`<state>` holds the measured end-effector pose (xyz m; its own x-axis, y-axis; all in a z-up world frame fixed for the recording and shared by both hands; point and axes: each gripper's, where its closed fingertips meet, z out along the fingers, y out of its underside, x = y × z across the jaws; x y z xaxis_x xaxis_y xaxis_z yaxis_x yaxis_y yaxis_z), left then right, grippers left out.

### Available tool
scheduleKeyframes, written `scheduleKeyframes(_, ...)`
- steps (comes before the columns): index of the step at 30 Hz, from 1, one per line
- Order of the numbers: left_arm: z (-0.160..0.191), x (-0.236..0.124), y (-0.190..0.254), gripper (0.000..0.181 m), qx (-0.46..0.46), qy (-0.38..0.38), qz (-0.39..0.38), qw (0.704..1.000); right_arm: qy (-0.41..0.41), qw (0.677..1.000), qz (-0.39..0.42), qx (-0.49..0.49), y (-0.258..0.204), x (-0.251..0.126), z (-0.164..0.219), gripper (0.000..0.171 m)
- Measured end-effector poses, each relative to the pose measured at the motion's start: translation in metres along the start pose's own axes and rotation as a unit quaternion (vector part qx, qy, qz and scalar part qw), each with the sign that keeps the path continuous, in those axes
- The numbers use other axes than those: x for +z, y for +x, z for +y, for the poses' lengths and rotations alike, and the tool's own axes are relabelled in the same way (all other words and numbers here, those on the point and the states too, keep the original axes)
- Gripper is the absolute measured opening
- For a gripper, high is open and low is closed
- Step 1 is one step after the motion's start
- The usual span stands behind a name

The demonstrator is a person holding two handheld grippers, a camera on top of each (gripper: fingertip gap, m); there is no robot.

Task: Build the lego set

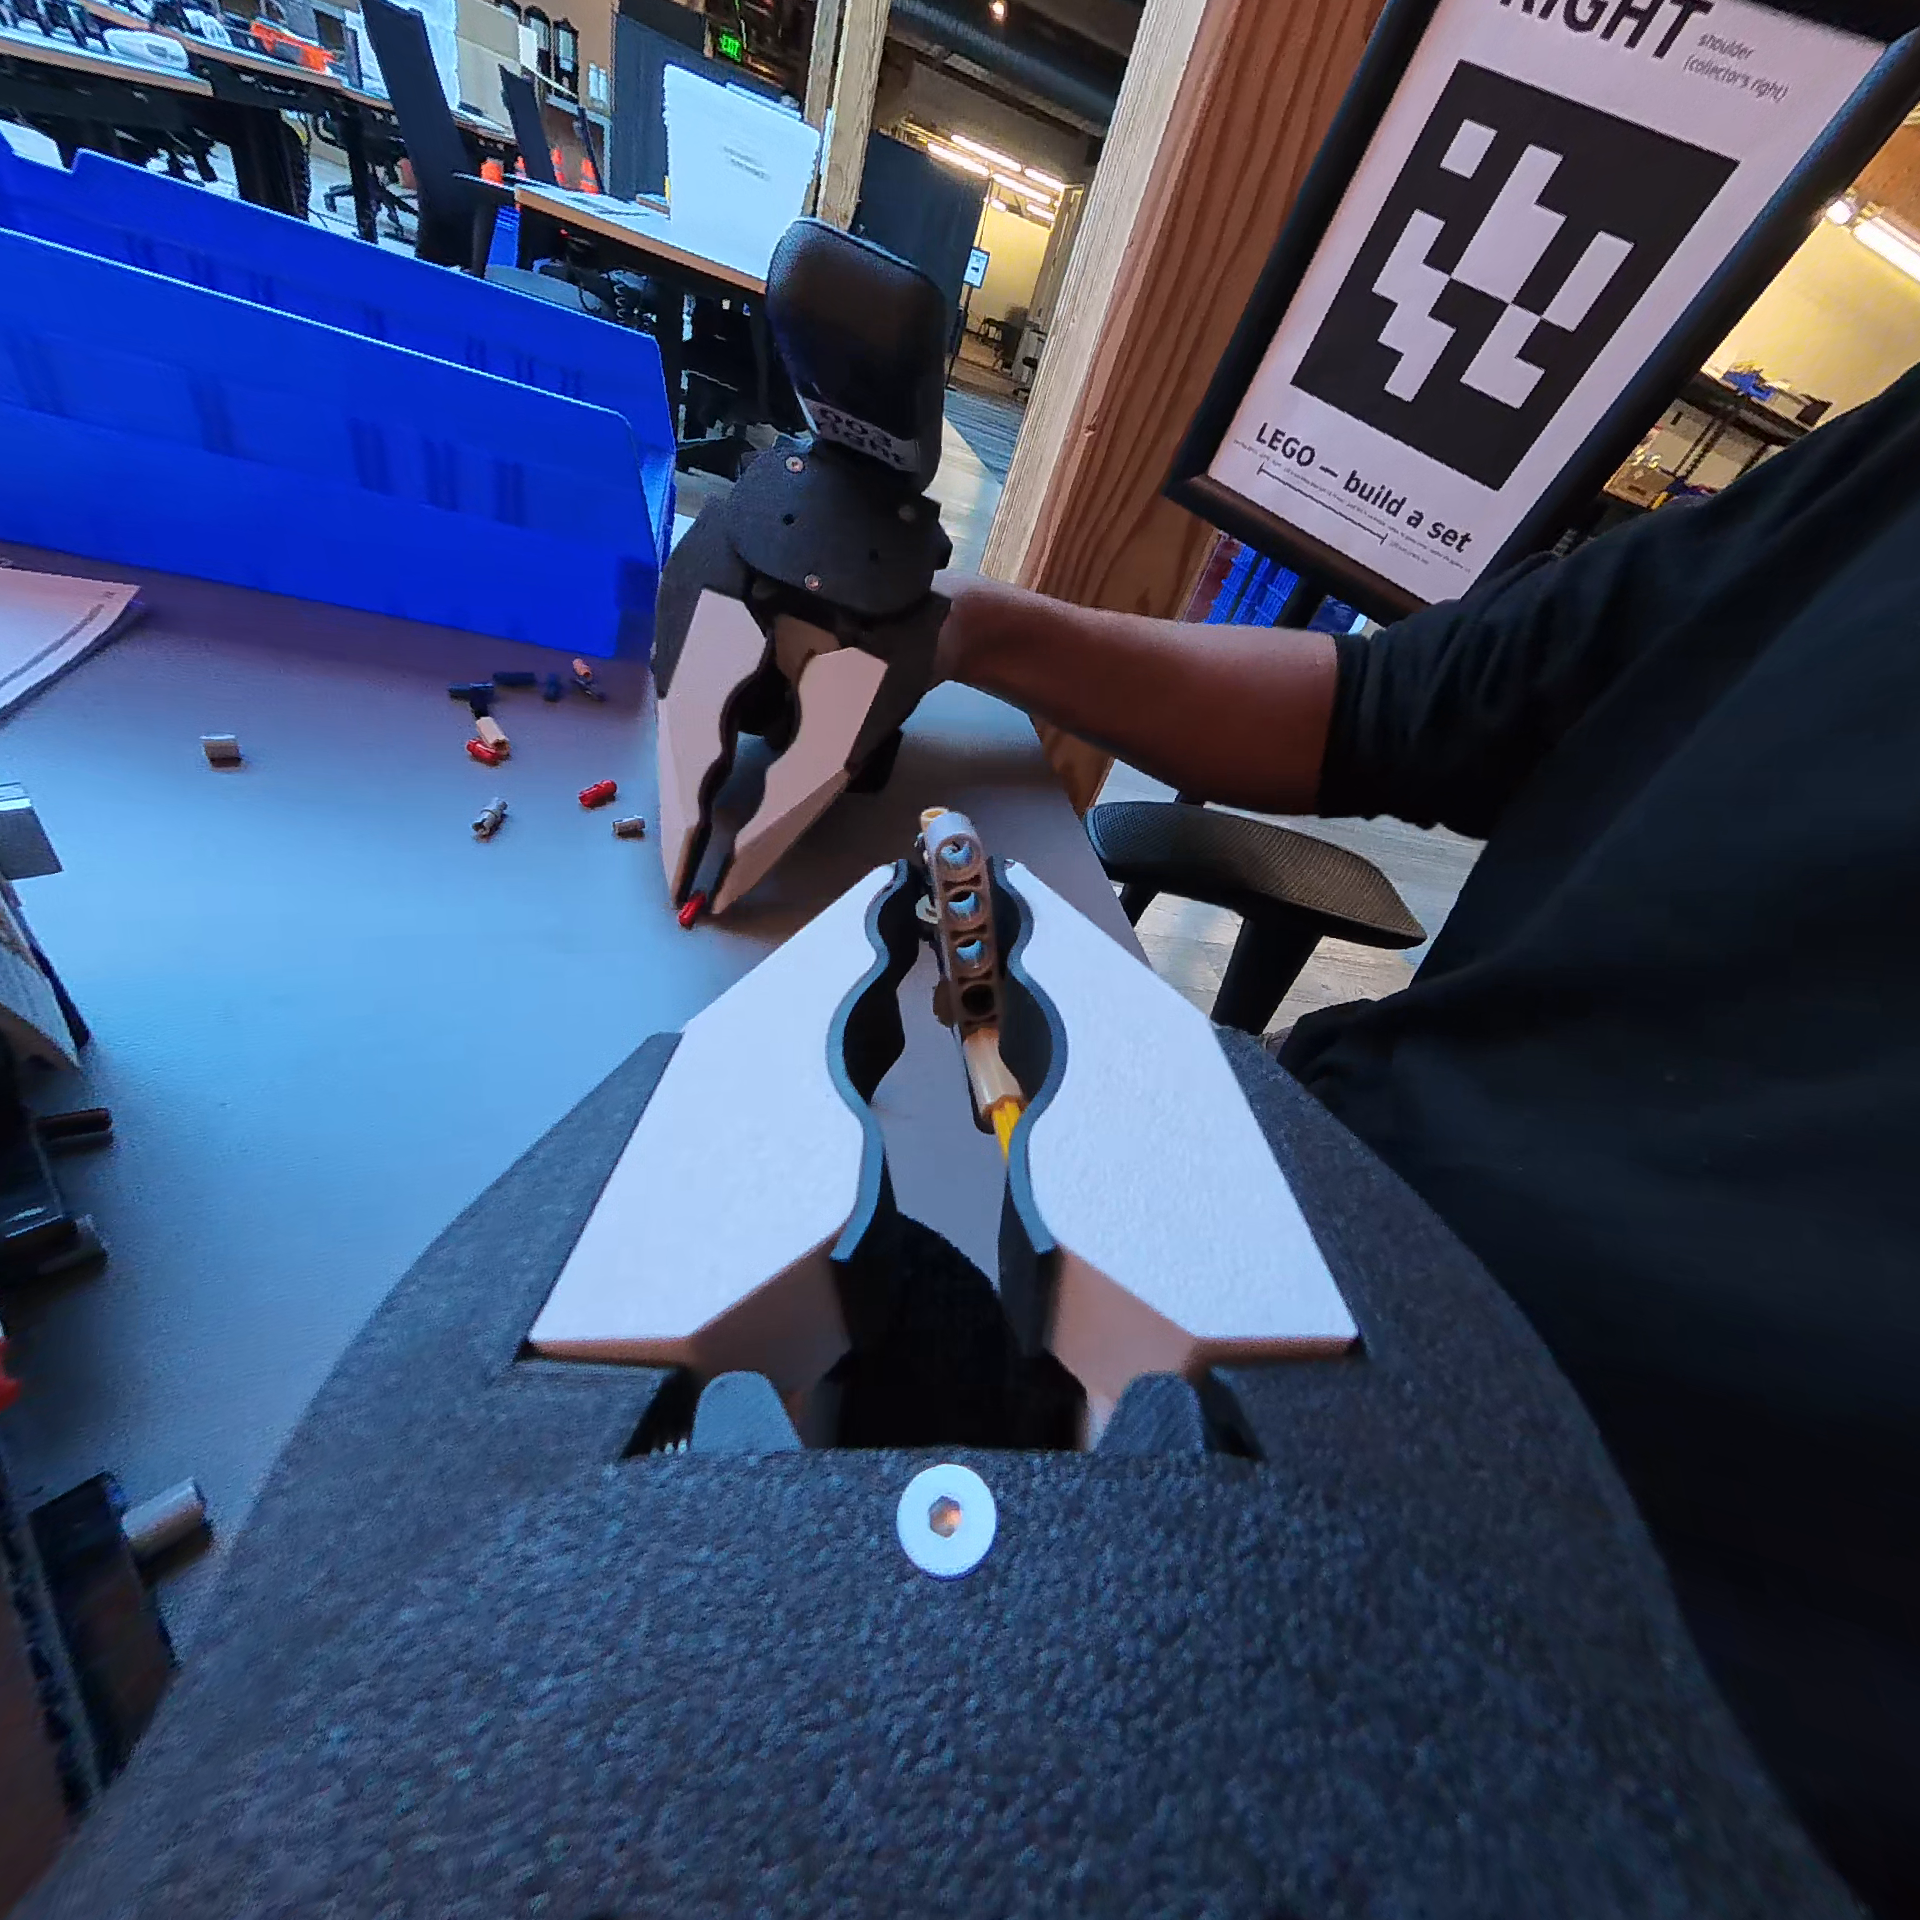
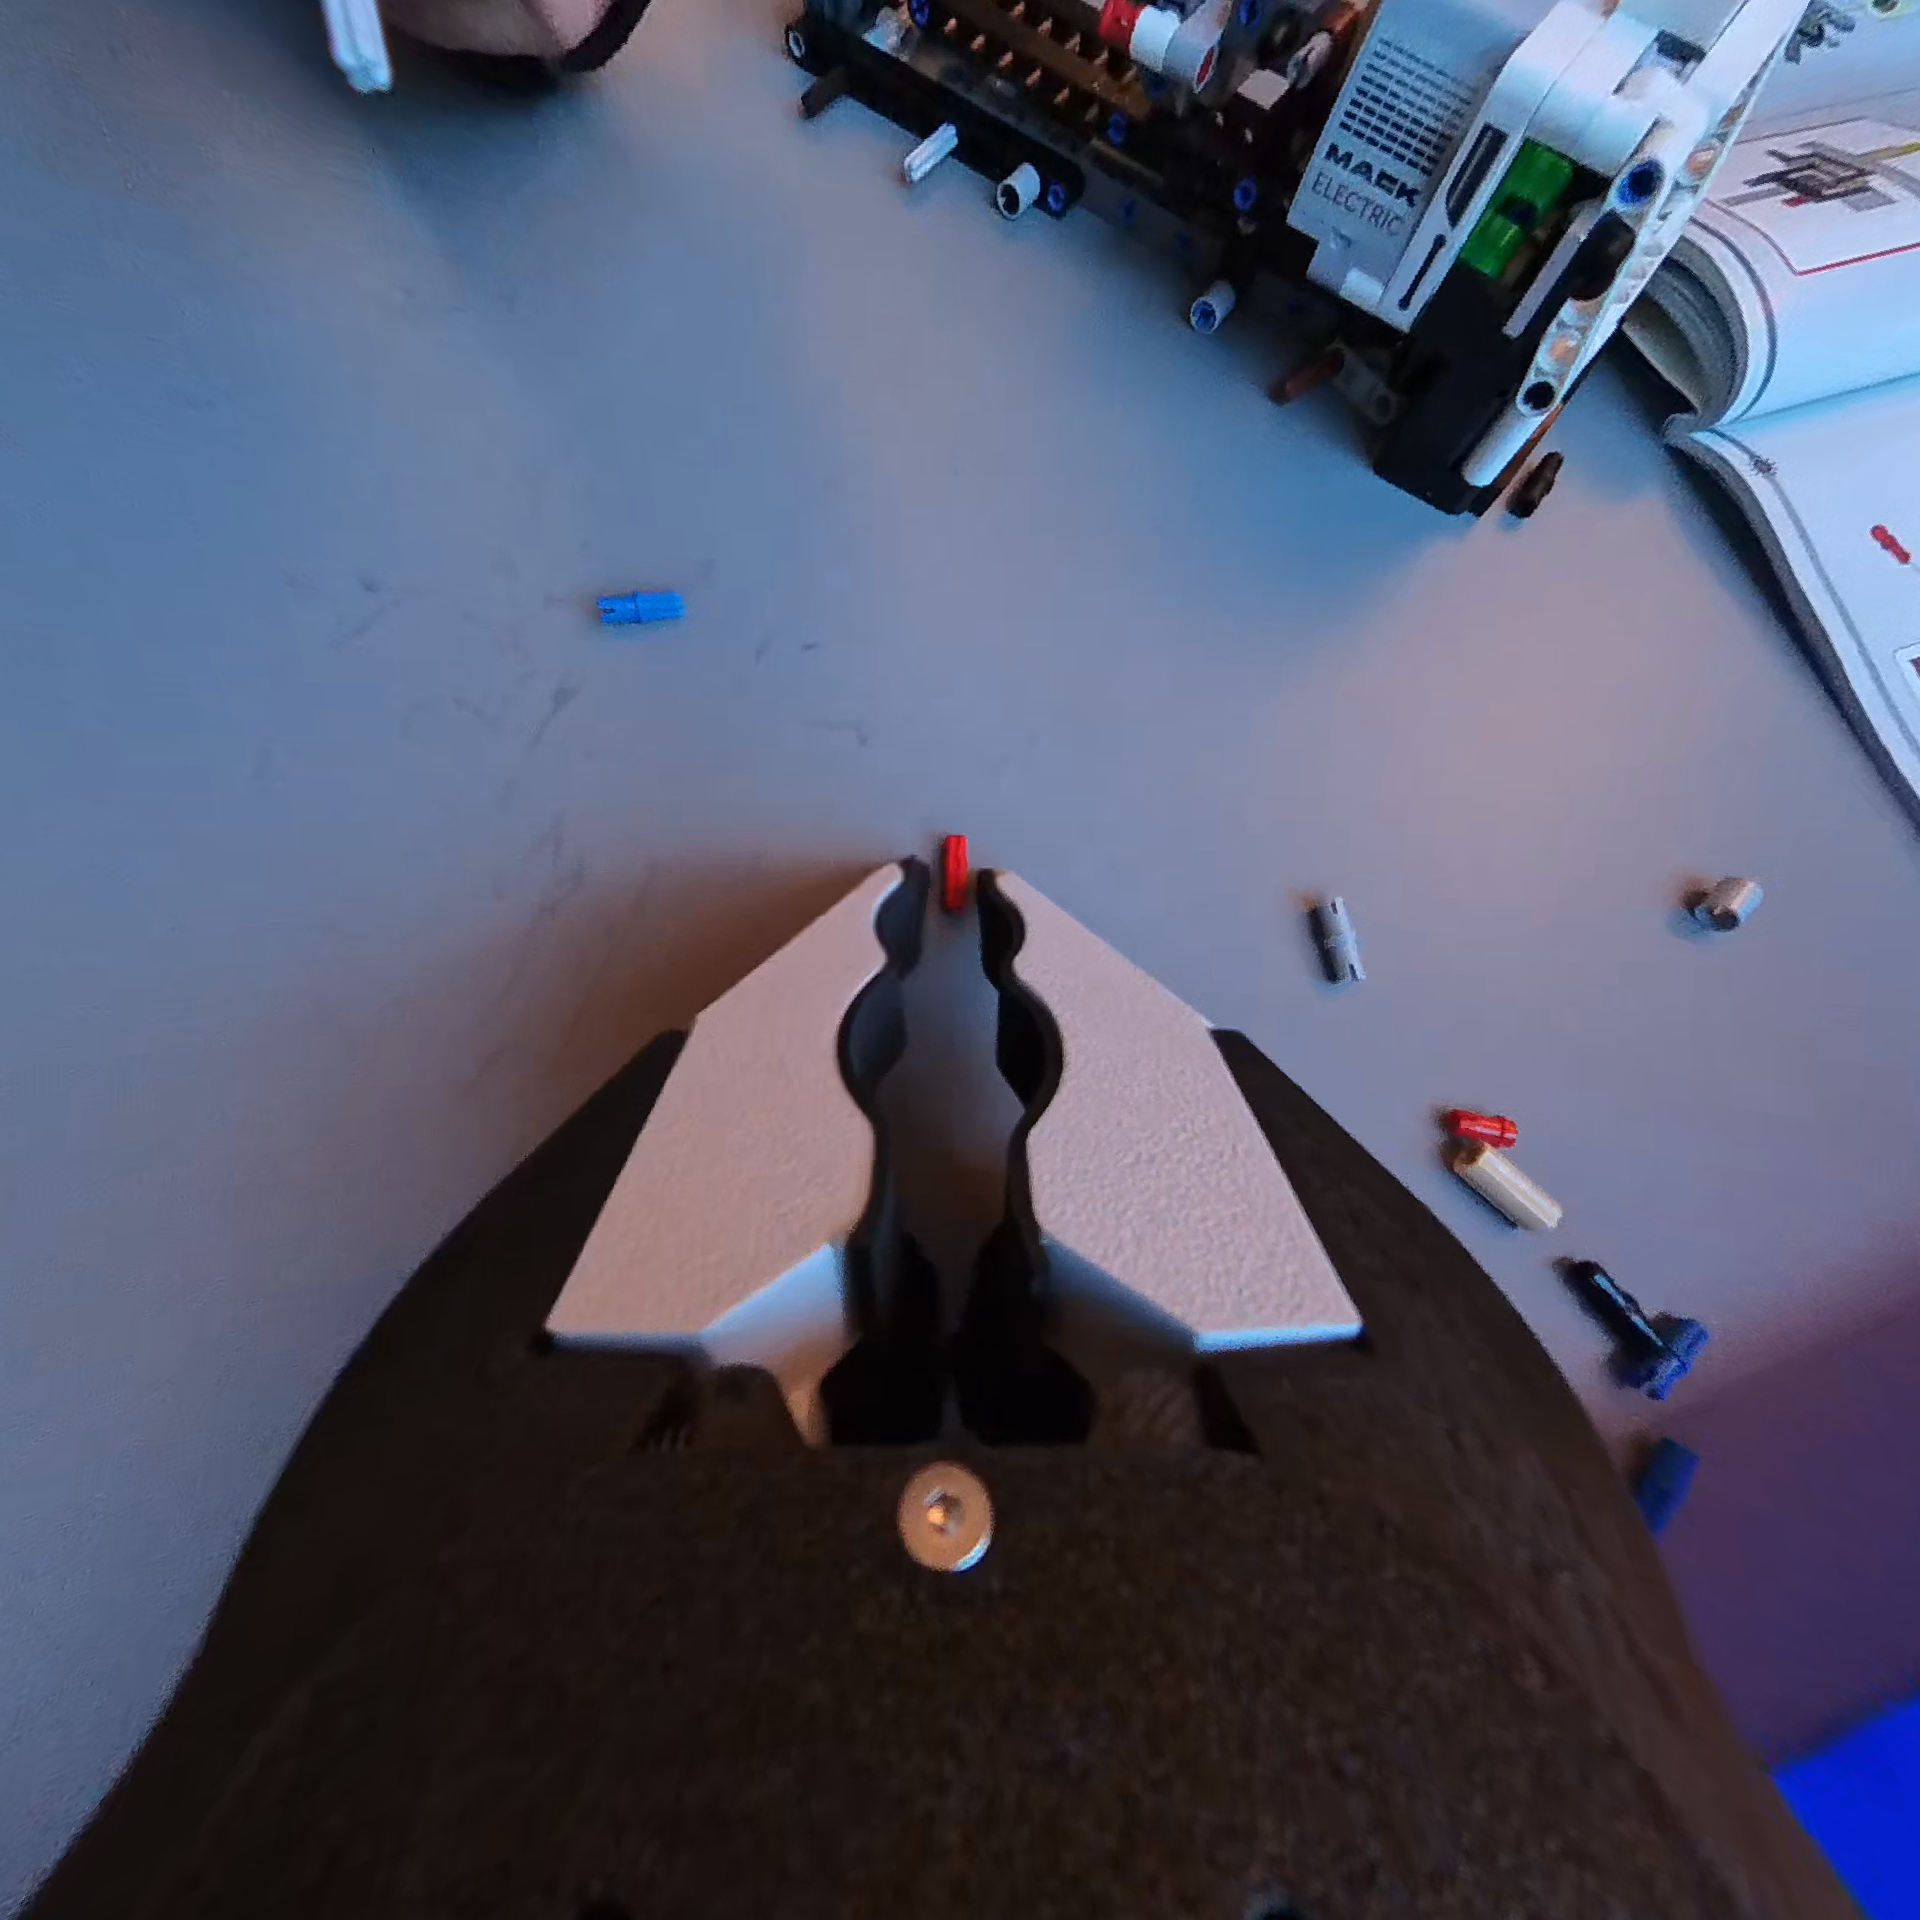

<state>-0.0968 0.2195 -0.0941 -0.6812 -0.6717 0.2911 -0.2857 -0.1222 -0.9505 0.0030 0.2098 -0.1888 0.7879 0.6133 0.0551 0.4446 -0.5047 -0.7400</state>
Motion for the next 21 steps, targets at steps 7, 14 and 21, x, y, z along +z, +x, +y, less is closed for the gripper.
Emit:
scheduleKeyframes(7,-0.003,-0.005,-0.007,0.009,0.014,0.006,-0.012,1.000,0.057,0.998,-0.002,0.003,-0.010,-0.012,-0.033,0.002)
scheduleKeyframes(14,-0.012,-0.011,0.000,0.010,0.058,0.033,0.015,0.998,0.012,0.993,0.028,-0.114,-0.062,-0.040,-0.117,0.002)
scheduleKeyframes(21,-0.024,-0.016,0.026,0.009,-0.018,0.073,0.119,0.990,-0.026,0.997,0.007,-0.073,-0.067,-0.035,-0.136,0.002)
